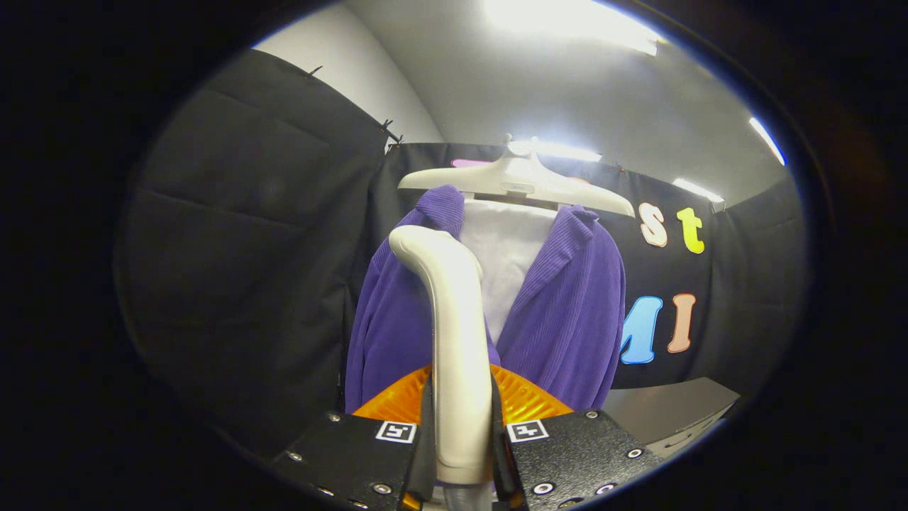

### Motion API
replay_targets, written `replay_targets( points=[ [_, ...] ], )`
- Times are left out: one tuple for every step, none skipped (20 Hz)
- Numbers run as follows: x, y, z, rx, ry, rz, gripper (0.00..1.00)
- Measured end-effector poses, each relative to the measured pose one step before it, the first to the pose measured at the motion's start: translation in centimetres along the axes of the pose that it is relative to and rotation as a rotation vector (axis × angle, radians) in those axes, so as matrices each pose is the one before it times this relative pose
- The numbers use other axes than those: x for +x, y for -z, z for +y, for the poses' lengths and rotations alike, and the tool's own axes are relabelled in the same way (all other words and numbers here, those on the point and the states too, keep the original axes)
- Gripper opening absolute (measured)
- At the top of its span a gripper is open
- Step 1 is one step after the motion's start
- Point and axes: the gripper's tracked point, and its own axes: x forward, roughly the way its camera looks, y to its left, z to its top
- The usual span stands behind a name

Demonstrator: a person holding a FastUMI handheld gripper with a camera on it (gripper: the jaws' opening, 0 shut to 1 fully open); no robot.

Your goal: Iron the clothes twice with a garment steamer, once on the left side and once on the right side.

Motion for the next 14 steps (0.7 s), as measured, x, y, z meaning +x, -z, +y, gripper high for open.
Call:
replay_targets(
  points=[
    [-0.082, 0.795, 0.135, -0.00245, 0.00036, 0.01133, 0.32],
    [0.021, 0.795, 0.077, -0.00413, 0.00021, 0.01113, 0.32],
    [-0.045, 0.811, 0.012, -0.00497, 0.00015, 0.01175, 0.32],
    [-0.111, 0.726, -0.090, -0.00438, 0.00039, 0.01150, 0.32],
    [-0.166, 0.602, -0.025, 0.00549, 0.00097, 0.00270, 0.32],
    [-0.031, 0.511, -0.037, 0.00727, 0.00057, 0.00304, 0.32],
    [-0.104, 0.543, -0.046, -0.00146, 0.00367, 0.00623, 0.32],
    [-0.171, 0.473, -0.095, -0.00823, 0.00372, 0.00334, 0.32],
    [-0.127, 0.441, -0.016, -0.00901, 0.00132, 0.00364, 0.32],
    [-0.133, 0.646, 0.077, -0.00692, -0.00218, 0.00705, 0.32],
    [-0.107, 0.725, 0.166, -0.00509, -0.00314, 0.00671, 0.32],
    [-0.150, 0.728, 0.079, -0.00826, -0.00219, 0.00880, 0.32],
    [-0.233, 0.833, 0.090, -0.00863, -0.00326, 0.00947, 0.32],
    [-0.194, 0.585, 0.084, -0.00278, -0.00311, -0.00059, 0.32]
  ],
)
